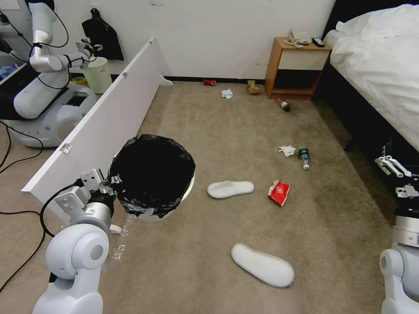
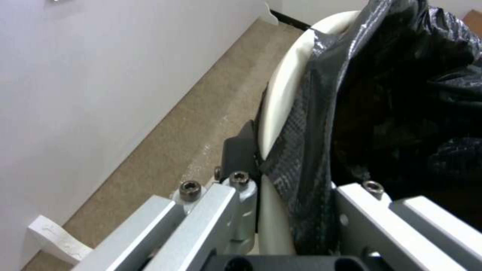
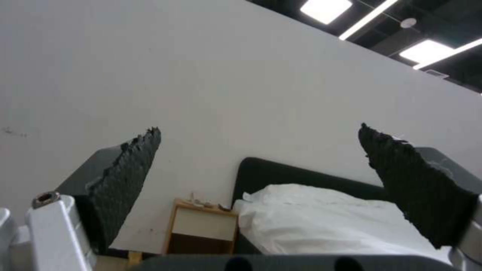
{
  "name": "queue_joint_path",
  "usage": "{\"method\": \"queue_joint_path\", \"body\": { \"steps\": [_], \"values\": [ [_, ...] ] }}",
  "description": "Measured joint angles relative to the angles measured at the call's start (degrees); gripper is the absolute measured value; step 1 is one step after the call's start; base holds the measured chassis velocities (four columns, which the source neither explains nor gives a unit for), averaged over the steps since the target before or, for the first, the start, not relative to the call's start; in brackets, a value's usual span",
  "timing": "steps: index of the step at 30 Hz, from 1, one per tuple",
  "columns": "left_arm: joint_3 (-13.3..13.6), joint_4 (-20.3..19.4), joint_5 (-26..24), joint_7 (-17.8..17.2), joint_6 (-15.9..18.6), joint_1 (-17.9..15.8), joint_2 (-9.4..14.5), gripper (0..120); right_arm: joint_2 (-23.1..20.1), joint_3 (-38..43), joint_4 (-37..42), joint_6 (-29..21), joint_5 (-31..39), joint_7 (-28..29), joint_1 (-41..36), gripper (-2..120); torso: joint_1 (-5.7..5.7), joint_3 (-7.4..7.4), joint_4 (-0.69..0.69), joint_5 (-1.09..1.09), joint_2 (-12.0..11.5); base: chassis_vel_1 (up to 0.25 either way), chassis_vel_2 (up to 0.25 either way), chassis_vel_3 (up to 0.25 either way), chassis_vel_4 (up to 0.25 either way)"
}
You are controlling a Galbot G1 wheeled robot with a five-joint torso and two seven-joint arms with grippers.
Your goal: Pick up the trash bin and place the garbage on the floor into it.
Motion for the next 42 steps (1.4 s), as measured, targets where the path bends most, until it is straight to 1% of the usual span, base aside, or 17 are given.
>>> {"method": "queue_joint_path", "body": {
  "steps": [9, 26, 32, 33, 34, 35, 37, 38, 40, 41, 42],
  "values": [
    [-0.17, -0.07, 0.04, 0.06, -0.03, 0.05, 0.04, 5, -1.36, 0.15, -0.25, -0.98, 0.97, 0.35, 0.27, 100, 0.0, 0.0, 0.0, 0.0, 0.0, 0.0, 0.0, 0.0, 0.0],
    [-0.04, -0.36, 0.29, 0.24, -0.06, 0.15, -0.03, 5, -1.03, 0.35, -0.12, -0.65, 0.94, 0.28, -0.1, 100, 0.0, 0.0, 0.0, 0.0, 0.0, 0.0, 0.0, 0.0, 0.0],
    [-0.11, -0.44, 0.31, 0.68, -0.19, 0.24, 0.14, 4, -2.01, -0.05, -0.2, -1.33, 1.81, -0.78, -0.12, 100, 0.0, 0.0, 0.0, 0.0, 0.0, 0.0, 0.0, 0.0, 0.0],
    [-0.06, -0.44, 0.33, 0.86, -0.38, 0.21, 0.28, 4, -3.51, -0.79, -0.6, -3.09, 4.13, -1.46, -0.14, 100, 0.0, 0.0, 0.0, 0.01, 0.0, 0.0, 0.0, 0.0, 0.0],
    [-0.06, -0.44, 0.33, 0.86, -0.38, 0.21, 0.28, 4, -3.51, -0.79, -0.6, -3.09, 4.13, -1.46, -0.14, 100, 0.0, 0.0, 0.0, 0.01, 0.0, 0.0, 0.0, 0.0, 0.0],
    [-0.03, -0.43, 0.32, 0.96, -0.44, 0.14, 0.36, 4, -4.69, -1.33, -0.99, -4.33, 5.94, -1.67, -0.13, 100, 0.0, 0.0, 0.0, 0.01, 0.0, 0.0, 0.0, 0.0, 0.0],
    [0.15, -0.11, 0.31, 1.26, -0.59, -0.07, 0.61, 4, -9.99, -3.25, -3.35, -7.62, 11.63, -2.03, 0.24, 100, 0.0, 0.0, 0.0, 0.02, 0.0, 0.0, 0.0, 0.0, 0.0],
    [0.15, -0.11, 0.31, 1.26, -0.59, -0.07, 0.61, 4, -9.99, -3.25, -3.35, -7.62, 11.63, -2.03, 0.24, 100, 0.0, 0.0, 0.0, 0.02, 0.0, 0.0, 0.0, 0.0, 0.0],
    [0.44, 0.41, 0.33, 1.53, -0.8, -0.27, 0.75, 4, -16.47, -5.24, -6.19, -11.37, 17.29, -3.99, 0.61, 100, 0.0, 0.0, 0.01, 0.01, 0.0, 0.0, 0.0, 0.0, 0.0],
    [0.44, 0.41, 0.33, 1.53, -0.8, -0.27, 0.75, 4, -16.47, -5.24, -6.19, -11.37, 17.29, -3.99, 0.61, 100, 0.0, 0.0, 0.01, 0.01, 0.0, 0.0, 0.0, 0.0, 0.0],
    [0.53, 0.53, 0.36, 1.63, -0.89, -0.32, 0.76, 4, -18.64, -6.17, -7.07, -12.66, 19.19, -5.03, 0.64, 100, 0.0, 0.0, 0.0, 0.0, 0.0, 0.0, 0.0, 0.0, 0.0]
  ]
}}
